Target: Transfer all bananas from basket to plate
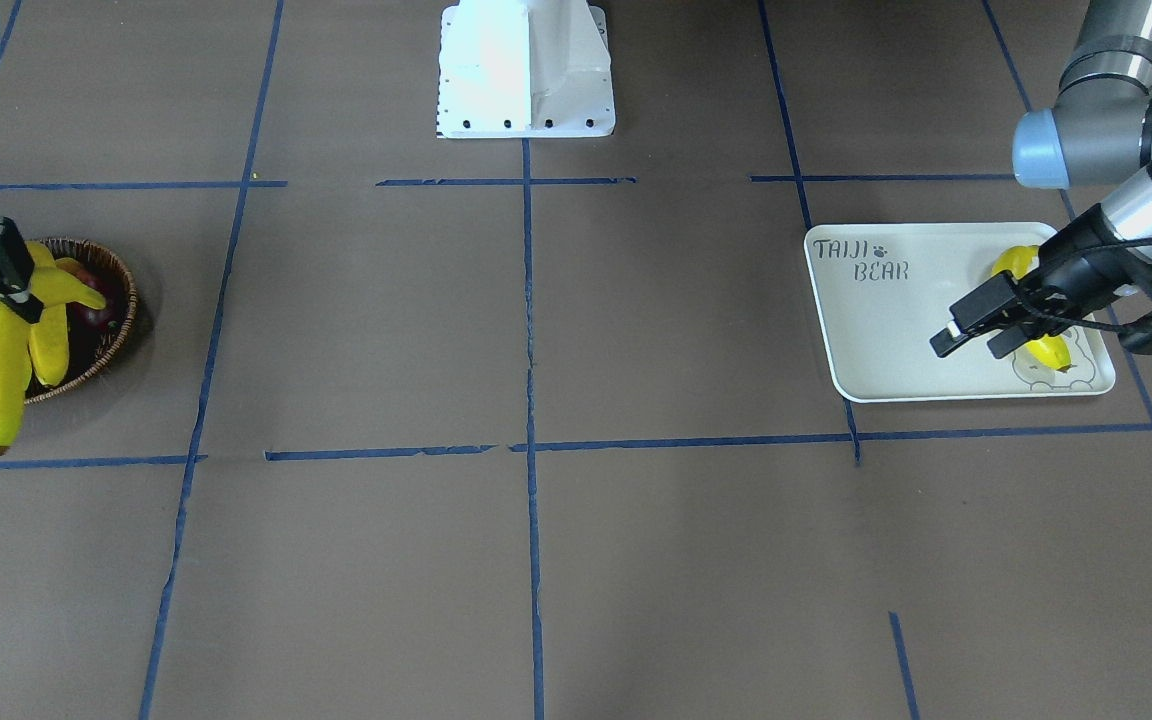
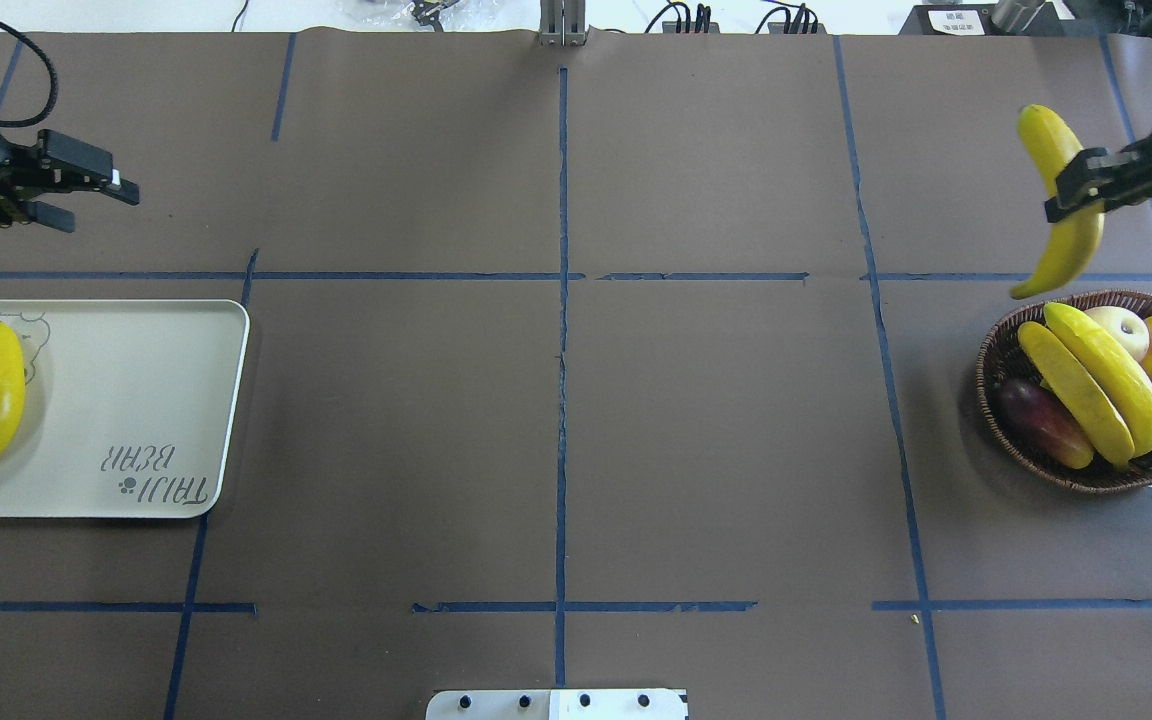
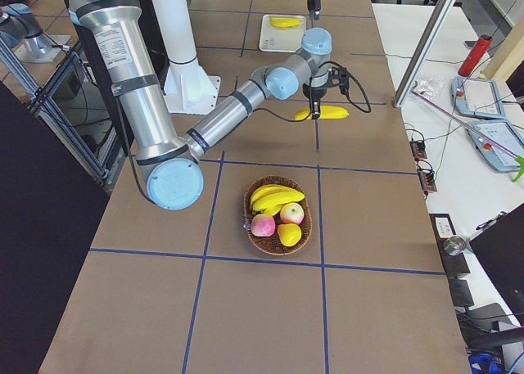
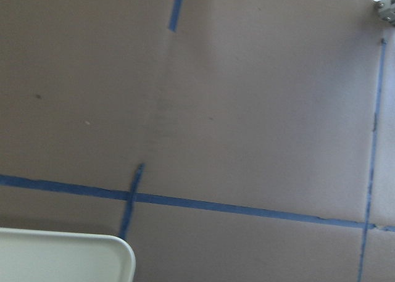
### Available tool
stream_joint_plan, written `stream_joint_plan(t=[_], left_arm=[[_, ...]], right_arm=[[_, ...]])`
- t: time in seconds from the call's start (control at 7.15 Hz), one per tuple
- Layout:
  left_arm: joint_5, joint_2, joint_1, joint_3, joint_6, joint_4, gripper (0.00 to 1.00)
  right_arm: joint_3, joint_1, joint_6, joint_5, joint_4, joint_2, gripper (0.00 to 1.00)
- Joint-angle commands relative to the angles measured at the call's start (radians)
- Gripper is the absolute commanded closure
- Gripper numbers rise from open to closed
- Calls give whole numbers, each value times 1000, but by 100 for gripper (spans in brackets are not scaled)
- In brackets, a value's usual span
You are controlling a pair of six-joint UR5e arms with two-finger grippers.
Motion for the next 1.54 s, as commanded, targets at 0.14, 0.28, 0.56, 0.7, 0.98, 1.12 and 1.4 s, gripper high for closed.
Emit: stream_joint_plan(t=[0.14,0.28,0.56,0.7,0.98,1.12,1.4], left_arm=[[20,-162,88,-1,-273,-6,0],[61,-204,116,-1,-350,-6,0],[215,-288,218,-1,-502,-5,0],[246,-299,239,-1,-521,-5,0],[250,-310,263,1,-521,-5,0],[250,-310,272,1,-520,-5,0],[250,-322,279,2,-520,-8,0]], right_arm=[[-66,-178,363,-73,350,89,98],[-98,-267,455,-194,474,98,98],[-157,-378,508,-326,493,194,98],[-168,-409,519,-357,495,216,98],[-169,-446,522,-394,493,242,97],[-169,-450,522,-394,495,248,97],[-169,-463,522,-397,495,261,96]])
